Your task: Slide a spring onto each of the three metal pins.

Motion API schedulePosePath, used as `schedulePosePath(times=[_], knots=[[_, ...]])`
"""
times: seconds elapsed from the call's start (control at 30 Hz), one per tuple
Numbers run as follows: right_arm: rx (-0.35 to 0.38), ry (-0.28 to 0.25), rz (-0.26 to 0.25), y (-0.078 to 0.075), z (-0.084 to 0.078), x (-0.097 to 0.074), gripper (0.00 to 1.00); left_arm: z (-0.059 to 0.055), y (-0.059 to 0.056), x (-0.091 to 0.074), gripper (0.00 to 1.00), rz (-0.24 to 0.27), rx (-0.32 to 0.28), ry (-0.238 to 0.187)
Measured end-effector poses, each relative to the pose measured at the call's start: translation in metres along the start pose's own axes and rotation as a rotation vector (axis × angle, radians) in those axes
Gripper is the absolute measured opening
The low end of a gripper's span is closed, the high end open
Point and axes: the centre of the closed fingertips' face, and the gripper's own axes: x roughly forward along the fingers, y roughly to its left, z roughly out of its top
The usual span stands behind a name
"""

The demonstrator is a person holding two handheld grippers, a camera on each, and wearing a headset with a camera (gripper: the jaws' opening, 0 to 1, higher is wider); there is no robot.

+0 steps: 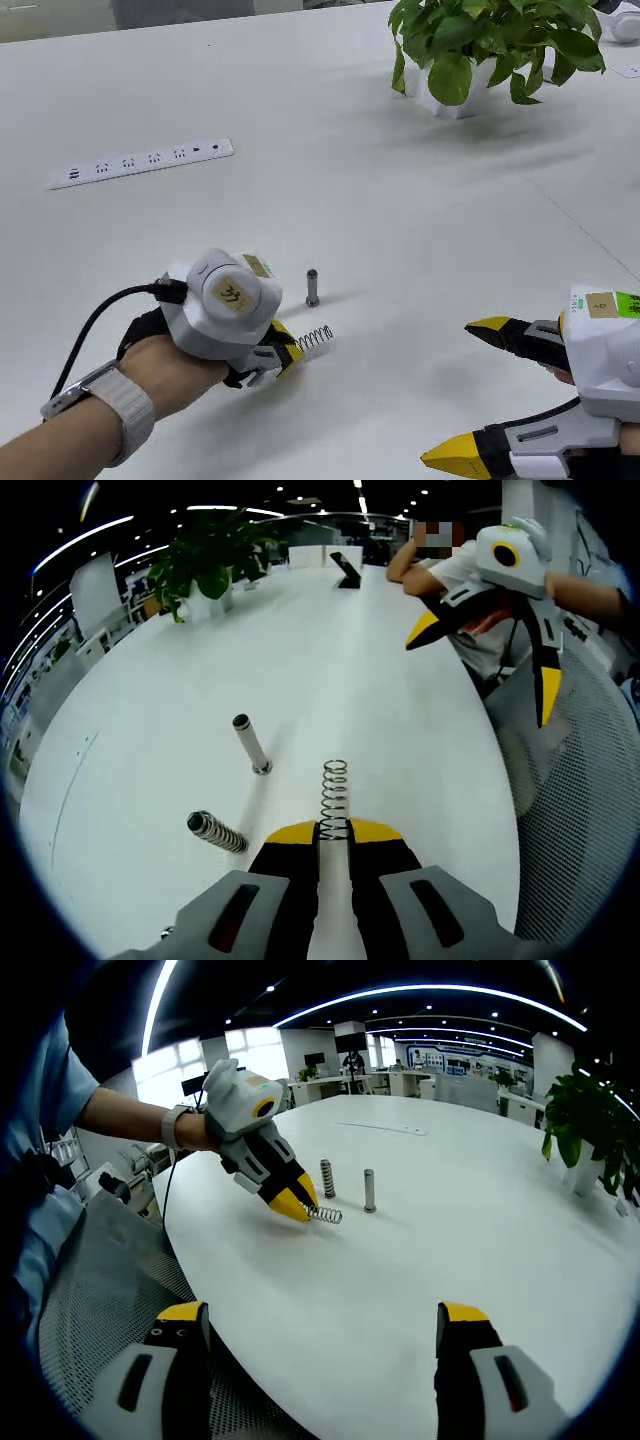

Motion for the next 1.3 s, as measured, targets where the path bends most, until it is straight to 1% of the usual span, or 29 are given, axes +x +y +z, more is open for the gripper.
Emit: schedulePosePath(times=[0.03,0.1,0.13,0.23,0.37,0.43,0.5,0.57,0.6,0.63,0.7,0.77,0.83,0.9,0.97,1.03,1.13,1.17,1.2,1.27,1.3], knots=[[-0.009,-0.001,0.004,0.001,0.002,0.001,0.95,0.000,-0.001,-0.005,0.10,0.002,0.000,-0.017],[-0.012,-0.005,0.010,0.003,0.004,0.003,0.94,0.000,-0.005,-0.012,0.10,0.007,-0.005,-0.032],[-0.009,-0.003,0.015,0.003,0.004,0.004,0.94,0.000,-0.008,-0.017,0.10,0.007,-0.010,-0.046],[-0.024,0.004,0.028,0.007,0.004,0.008,0.94,-0.005,-0.013,-0.027,0.10,0.013,-0.021,-0.063],[-0.039,0.007,0.046,0.013,0.008,0.013,0.93,-0.011,-0.020,-0.042,0.10,0.032,-0.061,-0.100],[-0.045,0.010,0.055,0.015,0.010,0.015,0.93,-0.015,-0.023,-0.049,0.10,0.041,-0.063,-0.110],[-0.048,0.011,0.062,0.016,0.013,0.016,0.92,-0.014,-0.029,-0.055,0.10,0.047,-0.075,-0.123],[-0.063,0.014,0.072,0.018,0.017,0.017,0.91,-0.019,-0.030,-0.061,0.10,0.052,-0.082,-0.131],[-0.067,0.017,0.081,0.019,0.019,0.018,0.90,-0.023,-0.029,-0.063,0.10,0.059,-0.083,-0.136],[-0.069,0.019,0.083,0.019,0.020,0.018,0.89,-0.024,-0.029,-0.064,0.10,0.060,-0.085,-0.137],[-0.082,0.025,0.096,0.022,0.023,0.020,0.87,-0.026,-0.031,-0.069,0.10,0.066,-0.095,-0.155],[-0.086,0.029,0.122,0.027,0.030,0.022,0.83,-0.027,-0.037,-0.073,0.10,0.048,-0.100,-0.182],[-0.099,0.023,0.135,0.031,0.035,0.025,0.81,-0.028,-0.041,-0.073,0.10,0.044,-0.096,-0.189],[-0.112,0.024,0.163,0.037,0.040,0.028,0.79,-0.030,-0.043,-0.075,0.10,0.037,-0.090,-0.191],[-0.140,0.040,0.194,0.044,0.043,0.032,0.76,-0.028,-0.047,-0.078,0.10,0.027,-0.085,-0.205],[-0.164,0.053,0.214,0.048,0.045,0.036,0.74,-0.026,-0.049,-0.080,0.10,0.022,-0.082,-0.215],[-0.202,0.066,0.263,0.059,0.051,0.044,0.70,-0.024,-0.053,-0.081,0.10,0.011,-0.058,-0.221],[-0.209,0.067,0.273,0.061,0.053,0.046,0.67,-0.024,-0.054,-0.081,0.10,0.001,-0.057,-0.220],[-0.218,0.068,0.294,0.065,0.056,0.049,0.64,-0.024,-0.056,-0.081,0.10,-0.008,-0.052,-0.223],[-0.223,0.062,0.318,0.069,0.061,0.052,0.55,-0.023,-0.058,-0.082,0.10,-0.016,-0.049,-0.226],[-0.220,0.062,0.336,0.071,0.064,0.055,0.52,-0.022,-0.059,-0.083,0.10,-0.022,-0.047,-0.231]])
